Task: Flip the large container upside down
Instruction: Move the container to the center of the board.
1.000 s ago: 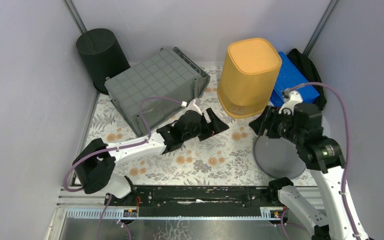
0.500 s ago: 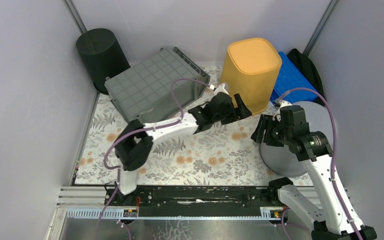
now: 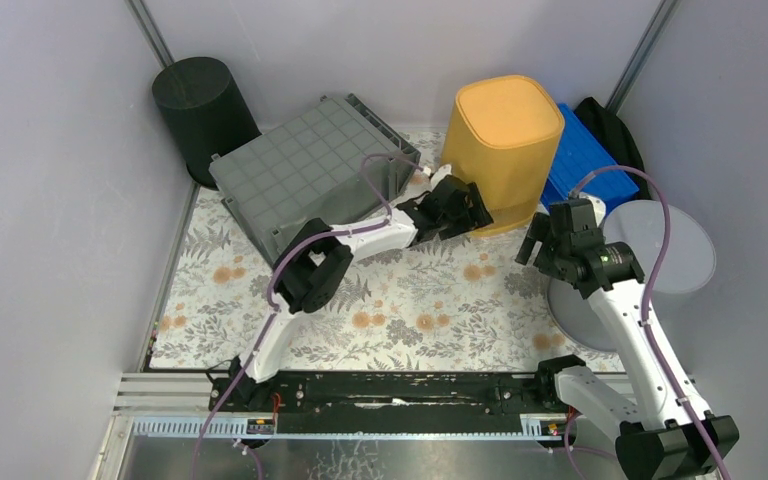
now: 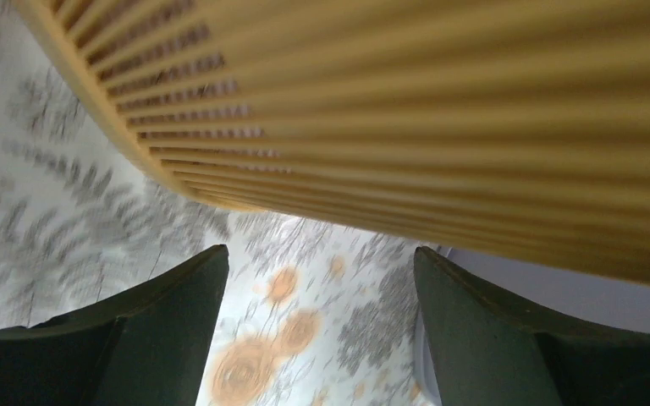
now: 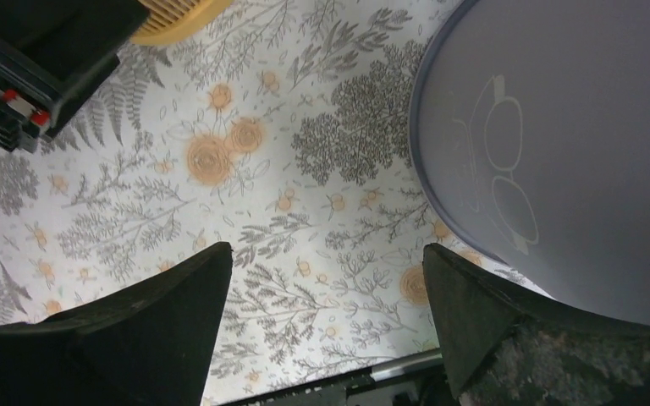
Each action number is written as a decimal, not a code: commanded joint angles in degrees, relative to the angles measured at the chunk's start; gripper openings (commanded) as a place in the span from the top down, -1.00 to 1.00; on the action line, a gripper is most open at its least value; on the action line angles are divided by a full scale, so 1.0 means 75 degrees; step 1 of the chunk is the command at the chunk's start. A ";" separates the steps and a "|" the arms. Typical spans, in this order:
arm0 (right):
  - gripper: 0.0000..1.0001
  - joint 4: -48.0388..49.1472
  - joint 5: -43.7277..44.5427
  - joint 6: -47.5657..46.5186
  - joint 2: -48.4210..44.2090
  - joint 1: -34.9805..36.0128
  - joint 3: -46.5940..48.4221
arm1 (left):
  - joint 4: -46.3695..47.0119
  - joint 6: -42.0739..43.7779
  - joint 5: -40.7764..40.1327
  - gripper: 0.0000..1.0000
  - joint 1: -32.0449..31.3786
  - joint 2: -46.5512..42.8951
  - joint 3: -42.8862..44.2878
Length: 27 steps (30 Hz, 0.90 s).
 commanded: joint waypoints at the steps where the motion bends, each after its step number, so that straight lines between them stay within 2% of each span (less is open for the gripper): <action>1: -0.84 0.0694 0.0325 0.0227 0.0195 -0.0200 0.0309 | -0.0003 0.0274 0.0168 -0.74 0.0450 0.0643 0.1207; 8: -0.99 0.1270 0.0310 0.0039 0.0443 -0.0388 0.0059 | -0.0104 0.0371 0.0633 -0.73 0.1179 0.1794 0.2911; 12: -0.98 0.1492 0.0323 -0.0136 0.0640 -0.0754 -0.0098 | 0.0268 0.0583 0.1189 -0.72 0.1532 0.2009 0.3170; 16: -0.99 0.1649 0.0232 -0.0421 0.0719 -0.1587 -0.0232 | 0.0981 0.1169 0.1918 -0.72 0.1539 0.1322 0.2441; 18: -0.99 0.1681 0.0242 -0.0596 0.0727 -0.2038 -0.0271 | 0.1359 0.1388 0.2121 -0.74 0.1493 0.0569 0.1588; 22: -0.98 0.1852 -0.0133 -0.0495 0.0707 -0.2164 -0.0232 | 0.1698 0.1413 0.2517 -0.78 0.1459 -0.0623 0.0412; 27: -0.99 0.2280 -0.1618 -0.0640 0.0576 -0.2157 -0.0179 | 0.1512 0.1868 0.2504 -0.79 0.1330 -0.2233 -0.0725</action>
